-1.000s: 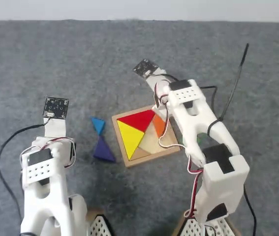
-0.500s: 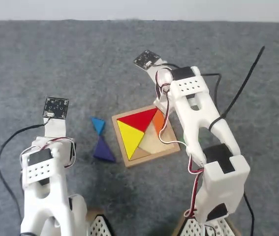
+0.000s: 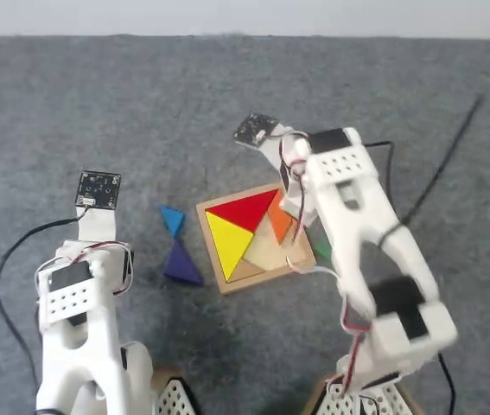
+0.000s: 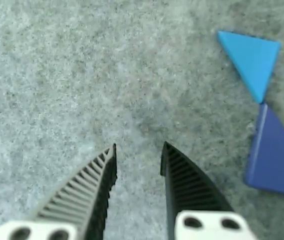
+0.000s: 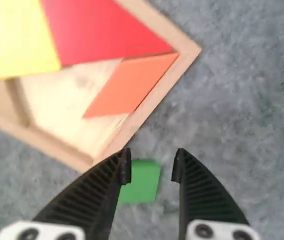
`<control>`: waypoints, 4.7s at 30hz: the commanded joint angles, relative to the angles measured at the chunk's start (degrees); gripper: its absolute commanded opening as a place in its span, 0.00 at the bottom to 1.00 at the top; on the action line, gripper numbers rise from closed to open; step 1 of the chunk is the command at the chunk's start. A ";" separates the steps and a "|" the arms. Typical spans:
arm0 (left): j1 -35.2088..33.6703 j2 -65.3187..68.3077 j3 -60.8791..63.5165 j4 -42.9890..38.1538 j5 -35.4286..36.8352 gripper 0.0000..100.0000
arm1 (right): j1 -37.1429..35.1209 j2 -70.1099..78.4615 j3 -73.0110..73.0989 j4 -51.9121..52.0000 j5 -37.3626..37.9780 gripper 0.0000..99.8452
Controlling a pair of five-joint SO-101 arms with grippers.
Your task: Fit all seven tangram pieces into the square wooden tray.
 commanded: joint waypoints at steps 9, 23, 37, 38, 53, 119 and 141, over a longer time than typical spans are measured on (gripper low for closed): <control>-0.44 -2.02 -0.22 -0.88 -0.70 0.14 | 17.36 -22.02 14.51 -4.88 9.41 0.15; -0.26 -2.02 -0.22 -0.88 -0.53 0.14 | 29.93 -22.64 20.48 -0.75 6.51 0.15; 18.64 -1.76 -5.49 11.69 -0.26 0.19 | 29.85 -22.02 36.04 -17.27 -4.84 0.15; 20.13 -1.76 -5.14 11.78 0.18 0.19 | 29.85 -22.02 37.01 -18.51 -5.71 0.15; 22.42 13.10 -9.19 10.55 20.31 0.20 | 29.85 -22.02 45.63 -27.82 -7.74 0.15; 22.95 38.77 -25.54 17.14 23.30 0.03 | 11.91 -21.93 39.38 -23.52 -1.76 0.29; 34.90 38.68 -27.30 17.93 23.65 0.01 | 13.58 -21.93 39.30 -25.80 -6.15 0.29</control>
